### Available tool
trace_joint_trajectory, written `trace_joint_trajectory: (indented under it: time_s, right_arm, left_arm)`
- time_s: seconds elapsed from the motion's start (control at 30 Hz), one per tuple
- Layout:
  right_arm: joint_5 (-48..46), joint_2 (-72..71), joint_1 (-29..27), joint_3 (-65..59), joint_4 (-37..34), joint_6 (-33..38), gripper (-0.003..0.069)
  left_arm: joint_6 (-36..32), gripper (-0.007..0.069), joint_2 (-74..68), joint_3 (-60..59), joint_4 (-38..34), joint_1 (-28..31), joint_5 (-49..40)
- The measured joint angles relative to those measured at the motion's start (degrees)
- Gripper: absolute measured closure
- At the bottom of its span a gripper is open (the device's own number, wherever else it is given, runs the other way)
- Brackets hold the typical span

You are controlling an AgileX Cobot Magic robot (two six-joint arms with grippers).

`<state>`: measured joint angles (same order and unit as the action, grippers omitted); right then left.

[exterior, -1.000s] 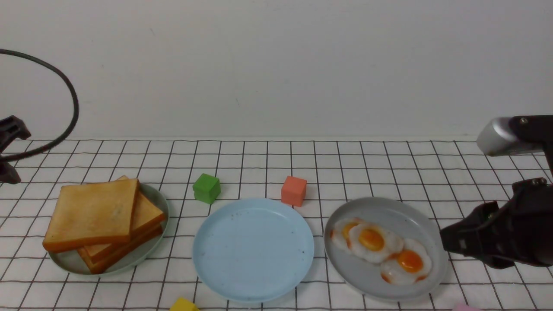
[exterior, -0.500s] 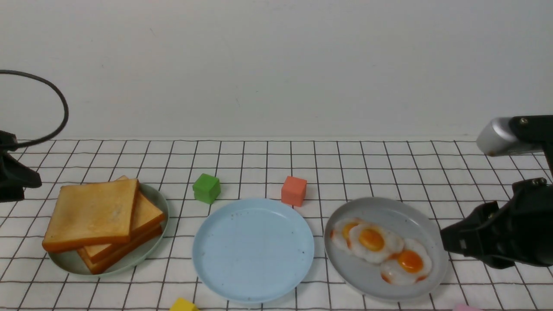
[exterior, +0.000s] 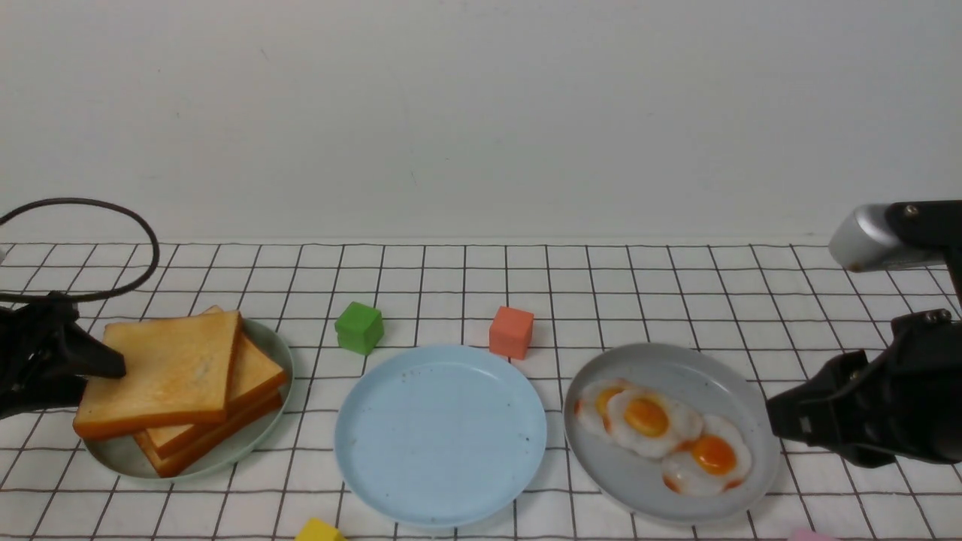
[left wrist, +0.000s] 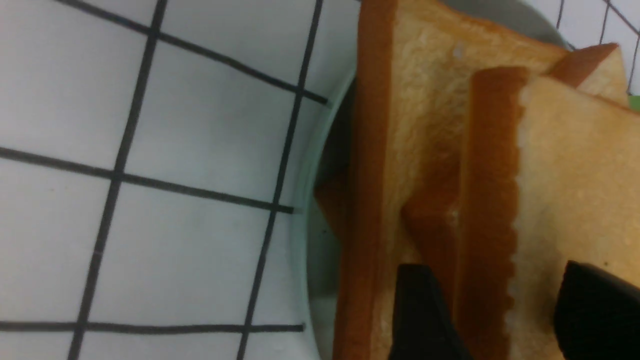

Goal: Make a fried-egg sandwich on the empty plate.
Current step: Use the left arm to grab a slice of bread, then use the left arm to put a slice of bread into the empty plate in the middle

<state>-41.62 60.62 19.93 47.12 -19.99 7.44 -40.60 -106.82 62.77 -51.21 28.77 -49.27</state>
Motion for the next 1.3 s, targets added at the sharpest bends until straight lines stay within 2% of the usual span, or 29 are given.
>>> trace_joint_trajectory:
  time_s: [0.1, 0.13, 0.17, 0.27, 0.3, 0.53, 0.7, 0.9, 0.97, 1.07, 1.3]
  right_arm:
    - [-0.21, 0.0, 0.0, 0.0, 0.0, 0.0, 0.0418]
    - [-0.65, 0.0, 0.0, 0.0, 0.0, 0.0, 0.0418]
    - [-0.71, 0.0, 0.0, 0.0, 0.0, 0.0, 0.0418]
    - [-1.95, 0.0, 0.0, 0.0, 0.0, 0.0, 0.0418]
    - [-2.12, 0.0, 0.0, 0.0, 0.0, 0.0, 0.0418]
    - [-2.38, 0.0, 0.0, 0.0, 0.0, 0.0, 0.0418]
    - [-3.55, 0.0, 0.0, 0.0, 0.0, 0.0, 0.0418]
    - [-4.42, 0.0, 0.0, 0.0, 0.0, 0.0, 0.0418]
    - [-4.42, 0.0, 0.0, 0.0, 0.0, 0.0, 0.0418]
    - [-3.05, 0.0, 0.0, 0.0, 0.13, 0.0, 0.0418]
    - [-0.45, 0.0, 0.0, 0.0, 1.54, 0.0, 0.0418]
  left_arm:
    - [-0.36, 0.0271, -0.71, 0.03, -0.66, 0.06, 0.0]
    - [-0.36, 0.0314, -0.71, 0.07, -0.72, 0.06, 0.0]
    - [-0.41, 0.0314, -0.71, 0.07, -0.78, 0.06, 0.0]
    - [-0.4, 0.0433, -0.66, 0.07, -0.78, 0.06, -0.02]
    - [-0.4, 0.0446, -0.66, 0.15, -0.78, 0.06, -0.02]
    - [-0.4, 0.0448, -0.01, 2.37, 0.77, 0.06, -1.41]
    - [0.28, 0.0448, 5.72, 6.1, 1.44, 0.06, -2.81]
    - [-1.54, 0.0448, 12.05, 6.74, -6.45, -0.34, -8.59]
    - [-2.51, 0.0448, 12.81, 6.8, -8.89, -2.06, -10.77]
    - [-3.0, 0.0448, 12.63, 6.85, -9.08, -8.84, -10.77]
    - [0.81, 0.0448, 8.26, 3.47, -9.22, -25.26, -1.29]
